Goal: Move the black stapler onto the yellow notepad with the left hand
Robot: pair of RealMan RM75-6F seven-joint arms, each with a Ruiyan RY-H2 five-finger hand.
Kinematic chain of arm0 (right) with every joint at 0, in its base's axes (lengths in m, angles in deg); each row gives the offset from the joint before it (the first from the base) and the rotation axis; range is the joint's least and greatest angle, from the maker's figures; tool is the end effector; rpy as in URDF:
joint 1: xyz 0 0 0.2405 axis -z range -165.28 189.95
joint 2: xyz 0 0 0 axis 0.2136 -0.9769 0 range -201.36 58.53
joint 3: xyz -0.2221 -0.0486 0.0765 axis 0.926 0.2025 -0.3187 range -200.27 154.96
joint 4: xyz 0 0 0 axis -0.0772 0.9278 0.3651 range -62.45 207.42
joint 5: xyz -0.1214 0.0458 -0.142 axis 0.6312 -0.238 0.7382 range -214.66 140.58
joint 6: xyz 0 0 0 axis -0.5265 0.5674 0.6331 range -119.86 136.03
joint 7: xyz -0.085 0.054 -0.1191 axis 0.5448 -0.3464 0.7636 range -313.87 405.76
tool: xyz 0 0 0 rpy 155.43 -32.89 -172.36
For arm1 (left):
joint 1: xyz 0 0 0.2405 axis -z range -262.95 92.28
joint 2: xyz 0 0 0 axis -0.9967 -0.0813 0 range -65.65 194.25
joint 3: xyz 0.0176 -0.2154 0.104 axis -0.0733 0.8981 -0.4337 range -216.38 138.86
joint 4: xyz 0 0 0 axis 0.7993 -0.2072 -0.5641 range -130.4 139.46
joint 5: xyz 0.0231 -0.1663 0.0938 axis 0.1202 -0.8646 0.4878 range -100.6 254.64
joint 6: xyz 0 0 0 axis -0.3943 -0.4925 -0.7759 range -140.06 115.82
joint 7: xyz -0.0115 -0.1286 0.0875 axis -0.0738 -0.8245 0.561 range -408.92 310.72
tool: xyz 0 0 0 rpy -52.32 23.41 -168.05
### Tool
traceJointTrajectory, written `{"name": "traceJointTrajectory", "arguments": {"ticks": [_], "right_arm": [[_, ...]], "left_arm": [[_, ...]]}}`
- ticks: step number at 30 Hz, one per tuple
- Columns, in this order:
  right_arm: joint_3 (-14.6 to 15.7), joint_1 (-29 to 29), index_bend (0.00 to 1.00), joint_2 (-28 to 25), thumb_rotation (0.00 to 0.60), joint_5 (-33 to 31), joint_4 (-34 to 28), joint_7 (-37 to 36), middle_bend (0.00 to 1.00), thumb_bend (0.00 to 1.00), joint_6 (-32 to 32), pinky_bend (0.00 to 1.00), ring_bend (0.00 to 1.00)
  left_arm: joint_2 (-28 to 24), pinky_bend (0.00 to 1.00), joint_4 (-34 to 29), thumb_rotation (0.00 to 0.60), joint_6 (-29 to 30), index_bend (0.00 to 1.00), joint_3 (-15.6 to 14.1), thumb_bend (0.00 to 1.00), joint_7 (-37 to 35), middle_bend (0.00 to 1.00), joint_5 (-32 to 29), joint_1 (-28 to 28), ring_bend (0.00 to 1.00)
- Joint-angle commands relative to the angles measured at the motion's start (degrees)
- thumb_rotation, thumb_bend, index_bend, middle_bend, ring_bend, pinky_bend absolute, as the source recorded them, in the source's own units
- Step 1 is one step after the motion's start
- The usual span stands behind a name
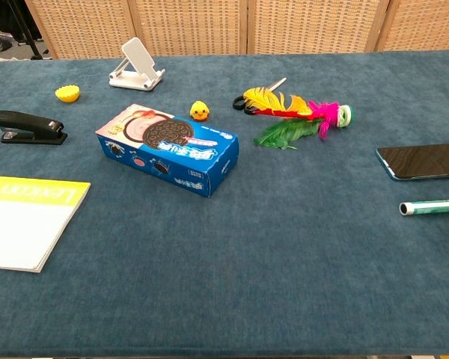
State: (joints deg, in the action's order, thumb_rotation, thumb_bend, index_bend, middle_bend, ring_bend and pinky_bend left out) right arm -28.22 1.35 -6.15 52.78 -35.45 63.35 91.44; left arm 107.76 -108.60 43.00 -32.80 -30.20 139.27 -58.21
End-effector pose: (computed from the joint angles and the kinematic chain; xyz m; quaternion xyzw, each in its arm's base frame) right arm -0.1991 -0.2155 0.1466 0.6401 -0.3218 0.4394 0.5419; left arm -0.2217 0.2731 0.1891 -0.7117 -0.3910 -0.2244 0.5388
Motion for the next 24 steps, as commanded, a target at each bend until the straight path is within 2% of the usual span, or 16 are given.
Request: {"name": "traceJointTrajectory", "arguments": {"ticks": [1,3,9,14,24], "right_arm": [[-0.1,0.0,0.26,0.0,0.6,-0.1,0.0,0.0,0.03,0.21,0.1,0.05,0.0],[0.0,0.1,0.26,0.0,0.6,-0.2,0.2,0.1,0.03,0.21,0.1,0.05,0.0],[0.0,0.0,0.26,0.3,0.6,-0.6,0.7,0.3,0.03,0.21,-0.3,0.05,0.0],[0.1,0.0,0.26,0.6,0.6,-0.8,1.1,0.6,0.03,0.21,-0.4,0.05,0.0],[-0.2,0.0,0.26,1.2,0.6,-1.1,2.2,0.5,0.03,0.21,-0.1,0.05,0.0]], "left_arm": [[2.0,0.02,6.9,0.6,-7.0,0.0,0.7,0.0,-1.2,0.0,-4.8,4.2,0.0],[4.6,0.02,12.6,0.6,-12.3,0.0,0.2,0.0,-0.8,0.0,-8.1,7.1,0.0],[9.1,0.02,21.1,0.6,-18.7,0.0,-1.3,0.0,-0.4,0.0,-11.7,11.0,0.0],[12.8,0.02,26.5,0.6,-21.2,0.0,-1.8,0.0,-1.3,0.0,-12.8,13.2,0.0],[16.0,0.02,32.0,0.6,-23.8,0.0,-0.8,0.0,-5.2,0.0,-11.0,16.0,0.0]]}}
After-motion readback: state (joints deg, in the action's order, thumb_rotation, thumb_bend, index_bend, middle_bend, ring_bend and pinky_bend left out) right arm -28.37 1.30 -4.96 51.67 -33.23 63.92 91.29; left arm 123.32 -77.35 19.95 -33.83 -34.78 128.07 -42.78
